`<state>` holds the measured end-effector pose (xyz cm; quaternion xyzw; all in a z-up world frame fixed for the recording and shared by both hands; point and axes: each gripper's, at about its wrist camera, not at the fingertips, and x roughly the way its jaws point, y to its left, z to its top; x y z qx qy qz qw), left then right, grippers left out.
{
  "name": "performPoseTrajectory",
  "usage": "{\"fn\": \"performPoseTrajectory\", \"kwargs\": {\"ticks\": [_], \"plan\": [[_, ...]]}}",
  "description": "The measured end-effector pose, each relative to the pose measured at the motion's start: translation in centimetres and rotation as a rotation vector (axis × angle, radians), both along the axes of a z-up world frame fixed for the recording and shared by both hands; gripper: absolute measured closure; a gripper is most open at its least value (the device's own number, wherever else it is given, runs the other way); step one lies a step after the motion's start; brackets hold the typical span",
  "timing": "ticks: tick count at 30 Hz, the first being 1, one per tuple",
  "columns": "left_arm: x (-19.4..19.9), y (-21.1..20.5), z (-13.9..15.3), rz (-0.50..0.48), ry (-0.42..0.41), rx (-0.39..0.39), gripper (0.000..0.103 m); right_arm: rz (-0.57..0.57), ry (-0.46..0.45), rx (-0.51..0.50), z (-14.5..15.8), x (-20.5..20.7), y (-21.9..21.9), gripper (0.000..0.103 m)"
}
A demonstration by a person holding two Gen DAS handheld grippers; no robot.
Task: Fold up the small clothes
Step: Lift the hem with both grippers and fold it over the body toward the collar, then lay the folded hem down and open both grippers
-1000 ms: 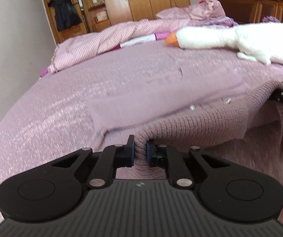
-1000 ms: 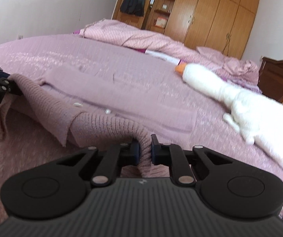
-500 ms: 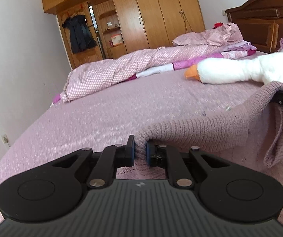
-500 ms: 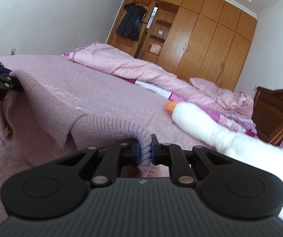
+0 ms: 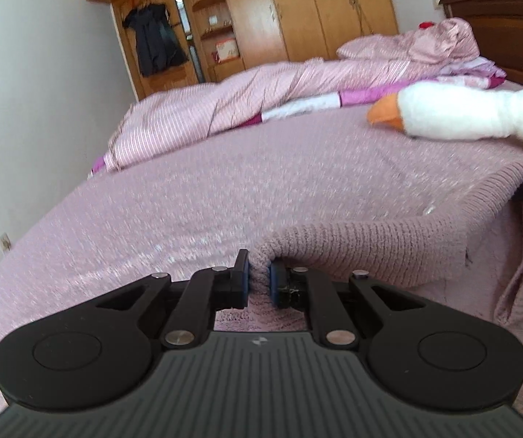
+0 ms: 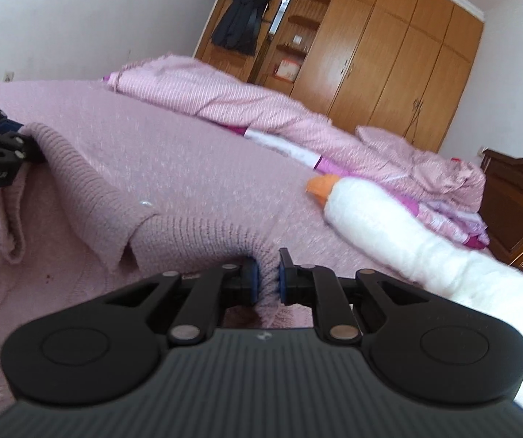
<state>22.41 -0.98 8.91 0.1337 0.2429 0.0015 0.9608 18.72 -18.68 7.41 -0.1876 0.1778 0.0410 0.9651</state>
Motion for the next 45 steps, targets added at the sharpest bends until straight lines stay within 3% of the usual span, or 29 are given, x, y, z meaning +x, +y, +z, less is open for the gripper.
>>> {"fn": "performPoseTrajectory", "kwargs": {"ticks": [9,13,17,20,24,27,35,37,39,45], "plan": [[5.0,0.3,-6.0,0.037,0.104,-0.003,0.091,0.001,0.089,-0.008,-4.6,3.7,0.5,0.090],[5.0,0.3,-7.2,0.028,0.095,0.017,0.091,0.010,0.148,0.006,-6.3,4.6,0.4,0.088],[4.4,0.4,-6.7,0.020,0.095,0.028,0.090,0.020,0.145,0.032,-6.5,4.5,0.0,0.087],[3.3,0.7,-5.5,-0.008,0.088,0.033,0.078,0.026,0.150,0.056,-5.6,4.0,-0.5,0.078],[1.0,1.6,-3.5,-0.037,0.084,0.006,0.051,0.043,0.128,0.087,-3.9,2.8,-1.7,0.065],[-1.0,2.4,-2.2,-0.061,0.071,-0.005,0.042,0.048,0.117,0.095,-2.9,1.7,-2.5,0.064],[-4.7,4.1,-0.9,-0.106,0.102,0.006,0.036,0.083,0.134,0.077,-1.9,-1.0,-3.5,0.064],[-5.3,4.2,-1.2,-0.127,0.117,0.034,0.035,0.104,0.154,0.082,-2.0,-1.5,-3.6,0.062],[-5.7,4.1,-1.7,-0.162,0.139,0.061,0.035,0.136,0.181,0.083,-2.3,-1.8,-3.4,0.051],[-5.5,2.6,-3.9,-0.230,0.177,0.132,0.035,0.225,0.206,0.017,-3.6,-2.6,-1.8,0.049]]}}
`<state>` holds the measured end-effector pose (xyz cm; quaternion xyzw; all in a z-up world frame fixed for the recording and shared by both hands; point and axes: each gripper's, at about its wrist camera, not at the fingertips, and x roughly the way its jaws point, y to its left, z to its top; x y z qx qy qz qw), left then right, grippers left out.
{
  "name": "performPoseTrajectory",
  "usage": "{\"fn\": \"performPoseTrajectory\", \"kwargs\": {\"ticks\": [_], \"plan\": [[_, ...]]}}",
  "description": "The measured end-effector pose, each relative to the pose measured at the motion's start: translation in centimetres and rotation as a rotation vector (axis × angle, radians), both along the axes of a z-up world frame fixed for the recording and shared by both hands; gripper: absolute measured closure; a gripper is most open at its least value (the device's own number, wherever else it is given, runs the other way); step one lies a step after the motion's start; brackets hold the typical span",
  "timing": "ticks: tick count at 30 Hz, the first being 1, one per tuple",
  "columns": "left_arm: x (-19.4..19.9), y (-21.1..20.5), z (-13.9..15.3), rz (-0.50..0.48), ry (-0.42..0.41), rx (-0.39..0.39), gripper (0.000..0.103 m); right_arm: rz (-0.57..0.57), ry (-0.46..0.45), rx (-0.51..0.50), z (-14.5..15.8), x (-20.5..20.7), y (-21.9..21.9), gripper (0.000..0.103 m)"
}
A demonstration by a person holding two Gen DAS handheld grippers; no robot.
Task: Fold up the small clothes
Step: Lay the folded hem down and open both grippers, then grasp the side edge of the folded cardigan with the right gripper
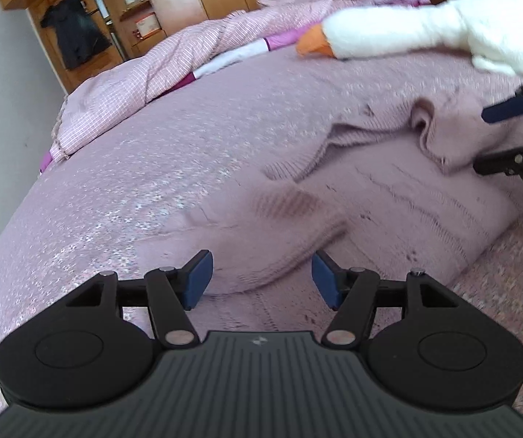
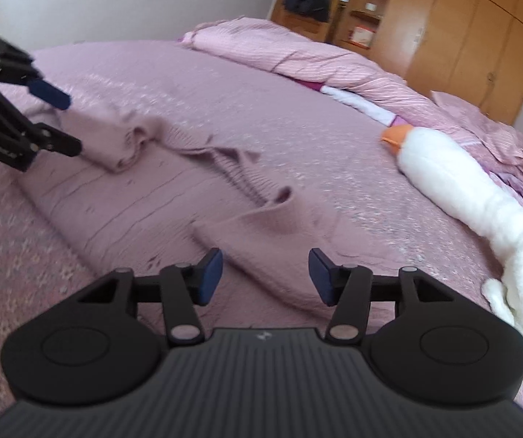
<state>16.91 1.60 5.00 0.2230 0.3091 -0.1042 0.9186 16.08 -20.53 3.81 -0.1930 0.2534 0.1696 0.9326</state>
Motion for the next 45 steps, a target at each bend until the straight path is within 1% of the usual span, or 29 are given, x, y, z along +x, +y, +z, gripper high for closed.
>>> {"fn": "performPoseTrajectory", "kwargs": {"ticks": [3,4,5,7,8,9,10,12,14,16,18,21,24,27,29,31,33,34,35,38,39,41,43,45], "plan": [[0.4,-0.6,-1.1,-0.006,-0.016,0.026,0.035,0.005,0.007,-0.018,-0.9,0.4,0.5,0.049],[0.6,-0.7,-1.4,-0.008,-0.022,0.032,0.038,0.001,0.004,-0.021,-1.2,0.6,0.6,0.049],[0.8,-0.7,-1.6,-0.011,-0.030,0.030,0.043,-0.003,-0.001,-0.020,-1.4,0.7,0.6,0.050],[1.0,-0.6,-1.7,-0.016,-0.030,0.016,0.082,-0.013,-0.003,-0.006,-1.8,1.0,0.5,0.051],[1.3,-0.6,-1.6,-0.007,-0.026,0.007,0.086,-0.020,-0.004,0.010,-1.9,1.1,0.4,0.056],[1.5,-0.5,-1.4,0.005,-0.029,-0.006,0.092,-0.019,-0.002,0.025,-1.9,1.2,0.3,0.076],[1.6,-0.2,-1.1,0.019,-0.037,-0.025,0.092,-0.022,-0.001,0.032,-1.9,1.2,0.3,0.085],[1.9,0.5,-0.2,0.056,-0.060,-0.063,0.093,-0.044,-0.021,0.026,-1.7,1.2,0.2,0.091],[2.6,1.7,0.5,0.111,-0.084,-0.097,0.093,-0.066,-0.053,0.058,-0.9,1.2,-0.4,0.092],[3.6,2.6,0.9,0.154,-0.095,-0.107,0.093,-0.105,-0.091,0.082,0.0,1.4,-1.2,0.092],[4.9,3.7,0.9,0.204,-0.099,-0.122,0.092,-0.146,-0.108,0.102,0.8,2.1,-2.2,0.092],[6.6,4.9,0.8,0.269,-0.094,-0.154,0.092,-0.210,-0.104,0.119,1.2,3.7,-3.6,0.091],[8.1,5.6,0.4,0.325,-0.081,-0.158,0.091,-0.285,-0.082,0.132,0.9,5.6,-4.6,0.090],[9.4,6.8,-0.4,0.396,-0.044,-0.197,0.085,-0.354,-0.036,0.147,-0.1,7.4,-5.9,0.089],[10.0,7.8,-1.0,0.435,-0.021,-0.230,0.082,-0.407,-0.008,0.136,-1.2,8.2,-6.5,0.089],[10.1,8.5,-1.6,0.450,-0.010,-0.253,0.075,-0.447,0.016,0.140,-2.2,8.8,-7.2,0.085],[10.2,8.9,-1.9,0.454,-0.012,-0.254,0.069,-0.473,0.020,0.178,-2.8,9.1,-8.0,0.072],[10.2,8.9,-2.0,0.454,-0.014,-0.252,0.067,-0.488,0.020,0.205,-2.8,9.1,-8.4,0.068],[10.2,9.0,-2.0,0.454,-0.014,-0.252,0.066,-0.504,0.025,0.235,-2.7,9.2,-8.9,0.063],[10.1,9.3,-1.5,0.459,-0.004,-0.273,0.065,-0.537,0.045,0.333,-2.2,8.6,-10.2,0.062],[9.9,9.3,-1.2,0.460,-0.002,-0.281,0.065,-0.549,0.036,0.350,-1.9,8.3,-10.4,0.062],[9.2,9.3,-0.6,0.453,-0.009,-0.291,0.065,-0.552,-0.016,0.355,-1.0,7.2,-10.4,0.062],[8.4,9.3,-0.1,0.440,-0.015,-0.294,0.065,-0.518,-0.059,0.358,0.0,6.2,-10.1,0.062],[7.8,9.1,0.1,0.421,-0.013,-0.289,0.064,-0.444,-0.053,0.402,0.6,5.7,-10.1,0.063]]}}
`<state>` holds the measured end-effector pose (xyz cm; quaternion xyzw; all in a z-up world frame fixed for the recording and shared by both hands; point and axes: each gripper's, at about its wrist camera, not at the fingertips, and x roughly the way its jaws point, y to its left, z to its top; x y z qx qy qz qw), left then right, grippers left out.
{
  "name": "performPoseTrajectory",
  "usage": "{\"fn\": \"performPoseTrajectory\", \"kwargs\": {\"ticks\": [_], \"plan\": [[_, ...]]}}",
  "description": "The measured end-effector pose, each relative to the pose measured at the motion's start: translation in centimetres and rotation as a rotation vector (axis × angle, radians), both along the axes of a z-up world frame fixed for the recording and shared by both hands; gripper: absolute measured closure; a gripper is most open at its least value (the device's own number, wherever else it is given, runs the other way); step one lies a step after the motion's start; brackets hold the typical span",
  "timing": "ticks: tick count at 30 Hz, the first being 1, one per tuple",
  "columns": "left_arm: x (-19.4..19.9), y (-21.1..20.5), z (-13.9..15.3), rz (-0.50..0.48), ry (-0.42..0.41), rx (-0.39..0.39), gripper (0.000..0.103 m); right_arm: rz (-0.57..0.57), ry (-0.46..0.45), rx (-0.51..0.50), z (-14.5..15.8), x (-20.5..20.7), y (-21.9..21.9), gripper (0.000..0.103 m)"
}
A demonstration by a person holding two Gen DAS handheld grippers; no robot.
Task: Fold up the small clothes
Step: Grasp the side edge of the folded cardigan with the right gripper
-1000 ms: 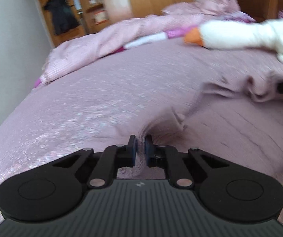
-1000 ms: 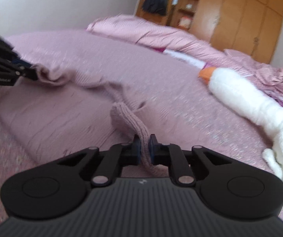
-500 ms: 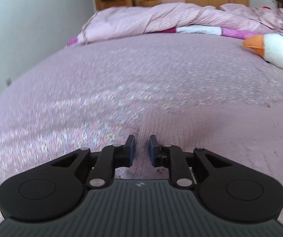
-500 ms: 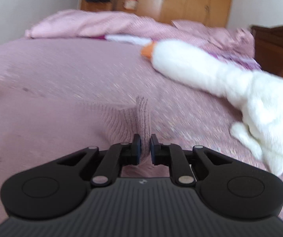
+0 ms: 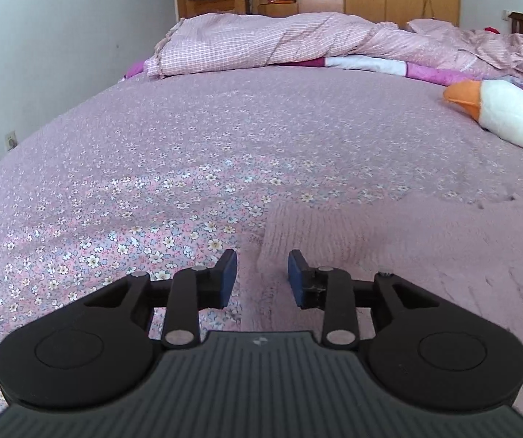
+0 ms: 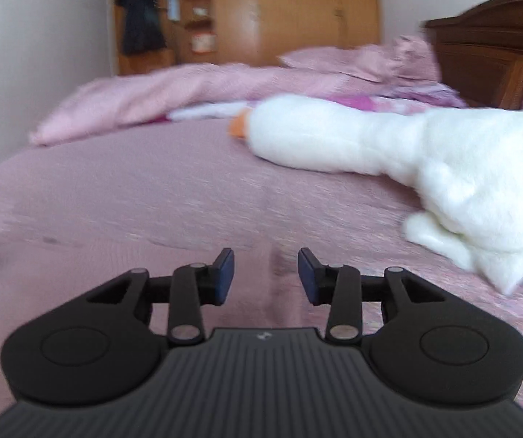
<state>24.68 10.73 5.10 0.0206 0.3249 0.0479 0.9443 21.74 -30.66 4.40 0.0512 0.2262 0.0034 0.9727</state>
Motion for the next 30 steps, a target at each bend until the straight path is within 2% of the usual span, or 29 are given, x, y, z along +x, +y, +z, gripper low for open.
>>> {"fn": "performPoseTrajectory", "kwargs": {"ticks": [3,5,7,9,11,15,20,22,26,30], "plan": [[0.0,-0.2,-0.6,0.002,0.025,0.028,0.063,0.134,0.063,0.100,-0.2,0.6,-0.1,0.063],[0.3,0.1,-1.3,0.023,0.056,0.033,0.062,0.175,0.126,0.142,-1.1,1.7,-0.2,0.063],[0.4,0.4,-1.7,0.036,0.058,0.015,0.057,0.163,0.175,0.150,-2.2,2.7,-0.2,0.063],[0.5,0.6,-1.8,0.039,0.057,0.015,0.055,0.084,0.205,0.138,-3.4,3.7,-0.6,0.064],[0.5,0.6,-1.7,0.036,0.059,0.015,0.055,0.047,0.177,0.141,-3.9,4.1,-1.2,0.064],[0.1,0.8,-1.0,0.029,0.068,-0.002,0.055,0.015,0.184,0.194,-3.5,4.3,-1.8,0.062],[-1.5,0.9,0.6,0.014,0.089,-0.032,0.055,-0.007,0.156,0.201,-1.8,2.3,-2.2,0.062],[-2.4,0.7,1.2,0.011,0.107,-0.037,0.051,-0.014,0.152,0.211,-1.5,1.1,-2.5,0.061],[-4.8,0.3,2.3,0.001,0.130,-0.051,0.042,-0.040,0.145,0.246,-1.0,-1.4,-3.5,0.043],[-7.3,-0.3,3.1,-0.006,0.147,-0.068,0.035,-0.072,0.140,0.294,-1.2,-3.7,-4.5,0.039]]}}
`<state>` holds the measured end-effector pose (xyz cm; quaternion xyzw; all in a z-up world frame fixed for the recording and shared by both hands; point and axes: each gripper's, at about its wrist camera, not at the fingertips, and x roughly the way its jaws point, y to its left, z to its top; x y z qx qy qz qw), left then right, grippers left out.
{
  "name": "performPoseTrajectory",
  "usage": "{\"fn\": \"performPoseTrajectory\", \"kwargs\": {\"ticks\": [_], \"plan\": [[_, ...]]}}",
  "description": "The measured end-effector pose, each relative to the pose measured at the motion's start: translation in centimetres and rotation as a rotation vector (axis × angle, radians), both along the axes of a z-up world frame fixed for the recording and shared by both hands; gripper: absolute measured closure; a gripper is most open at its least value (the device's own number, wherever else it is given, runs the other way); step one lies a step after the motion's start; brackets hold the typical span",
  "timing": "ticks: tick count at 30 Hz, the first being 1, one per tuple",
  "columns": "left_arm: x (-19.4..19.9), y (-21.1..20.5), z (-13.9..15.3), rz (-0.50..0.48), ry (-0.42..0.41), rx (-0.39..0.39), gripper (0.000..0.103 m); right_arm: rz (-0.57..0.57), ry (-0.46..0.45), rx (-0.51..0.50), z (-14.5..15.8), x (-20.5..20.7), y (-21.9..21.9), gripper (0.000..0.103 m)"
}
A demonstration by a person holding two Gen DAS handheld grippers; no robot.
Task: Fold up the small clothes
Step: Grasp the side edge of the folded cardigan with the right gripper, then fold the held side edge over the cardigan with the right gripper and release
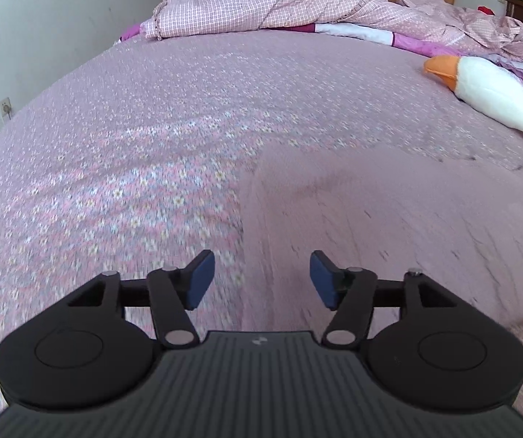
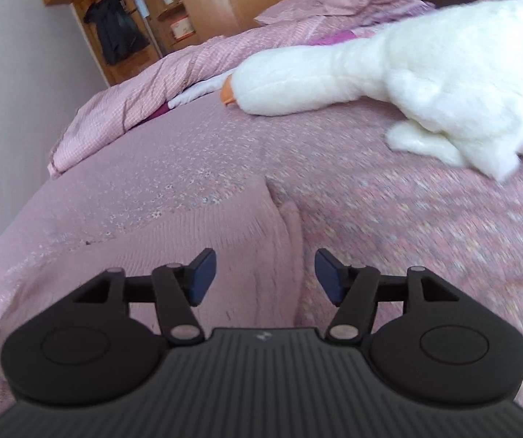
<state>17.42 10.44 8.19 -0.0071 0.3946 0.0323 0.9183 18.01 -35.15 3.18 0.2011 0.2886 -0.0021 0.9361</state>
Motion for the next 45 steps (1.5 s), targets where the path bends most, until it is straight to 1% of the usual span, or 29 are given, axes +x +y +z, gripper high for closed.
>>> {"fn": "performPoseTrajectory", "kwargs": {"ticks": [6,11,13,16,18,22,25,31,32,34,36,38,41,45], "plan": [[-3.3,-0.7,0.6,0.003,0.018,-0.047,0.030,-0.014,0.034,0.081,-0.9,-2.7,-0.5,0.039],[-5.4,-0.7,0.7,0.033,0.046,-0.106,0.028,-0.035,0.098,0.214,-2.6,-4.0,-1.0,0.038],[-5.9,-0.7,0.6,0.035,0.062,-0.119,0.027,-0.037,0.107,0.251,-3.2,-4.2,-1.0,0.037],[-6.4,-0.7,0.5,0.039,0.075,-0.116,0.027,-0.013,0.104,0.306,-3.9,-3.9,-0.7,0.037],[-6.7,-0.6,0.5,0.041,0.081,-0.112,0.027,-0.002,0.092,0.358,-4.4,-3.6,-0.6,0.031],[-7.1,-0.4,0.3,0.050,0.100,-0.091,0.027,-0.016,0.058,0.448,-5.2,-3.1,-0.6,0.029],[-7.3,0.0,0.2,0.063,0.106,-0.090,0.027,-0.030,0.043,0.480,-5.4,-2.5,-0.5,0.029],[-7.5,0.2,-0.3,0.069,0.114,-0.080,0.027,-0.022,0.041,0.470,-5.3,-1.2,0.0,0.029],[-7.5,0.2,-0.4,0.070,0.115,-0.077,0.027,-0.020,0.039,0.458,-5.2,-1.0,0.2,0.030],[-7.5,0.2,-0.5,0.069,0.113,-0.073,0.027,-0.025,0.035,0.434,-5.1,-0.7,0.6,0.039],[-7.6,0.4,-0.5,0.071,0.112,-0.067,0.027,-0.055,0.045,0.414,-5.3,-0.5,0.5,0.060],[-7.6,0.4,-0.5,0.070,0.111,-0.059,0.027,-0.086,0.052,0.428,-5.6,-0.3,0.3,0.069],[-7.5,0.5,-0.7,0.071,0.112,-0.041,0.027,-0.102,0.053,0.477,-6.1,-0.5,-0.2,0.073],[-7.3,0.8,-0.7,0.064,0.119,-0.023,0.027,-0.108,0.054,0.484,-5.8,-0.9,-0.3,0.074]]}}
